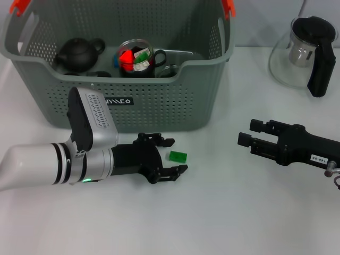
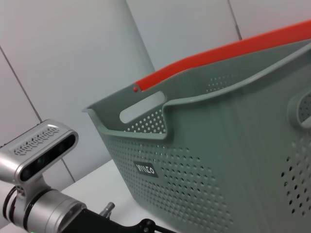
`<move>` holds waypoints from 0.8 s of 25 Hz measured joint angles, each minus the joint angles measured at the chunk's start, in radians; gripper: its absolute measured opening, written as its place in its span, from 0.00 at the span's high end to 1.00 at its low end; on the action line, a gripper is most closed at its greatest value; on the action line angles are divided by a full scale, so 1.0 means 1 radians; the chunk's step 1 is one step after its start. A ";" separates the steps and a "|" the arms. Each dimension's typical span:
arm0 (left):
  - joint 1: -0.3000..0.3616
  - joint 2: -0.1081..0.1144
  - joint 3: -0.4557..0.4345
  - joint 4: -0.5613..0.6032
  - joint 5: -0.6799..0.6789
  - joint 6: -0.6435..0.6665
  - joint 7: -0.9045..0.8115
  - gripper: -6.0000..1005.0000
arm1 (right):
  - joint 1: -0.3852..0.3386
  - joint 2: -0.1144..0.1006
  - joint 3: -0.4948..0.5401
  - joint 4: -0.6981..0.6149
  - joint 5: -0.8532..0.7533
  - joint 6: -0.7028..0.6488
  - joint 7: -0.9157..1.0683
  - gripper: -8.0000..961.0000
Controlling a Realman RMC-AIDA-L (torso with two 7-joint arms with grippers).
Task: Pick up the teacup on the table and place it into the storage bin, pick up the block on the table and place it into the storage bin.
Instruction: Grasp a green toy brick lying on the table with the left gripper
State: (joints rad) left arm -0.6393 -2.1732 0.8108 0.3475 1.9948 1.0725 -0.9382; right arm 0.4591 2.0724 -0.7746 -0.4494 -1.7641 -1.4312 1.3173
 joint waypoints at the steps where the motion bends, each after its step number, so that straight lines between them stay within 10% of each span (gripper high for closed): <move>1: 0.004 0.001 0.000 0.000 0.008 0.004 -0.001 0.30 | 0.000 0.000 -0.001 0.000 0.000 0.000 0.000 0.30; 20: 0.038 0.001 -0.012 0.044 0.030 0.088 -0.023 0.31 | -0.002 -0.005 -0.002 0.005 0.000 -0.001 0.000 0.30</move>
State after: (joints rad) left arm -0.6014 -2.1718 0.7992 0.3910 2.0251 1.1603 -0.9610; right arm 0.4567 2.0679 -0.7761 -0.4443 -1.7641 -1.4319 1.3177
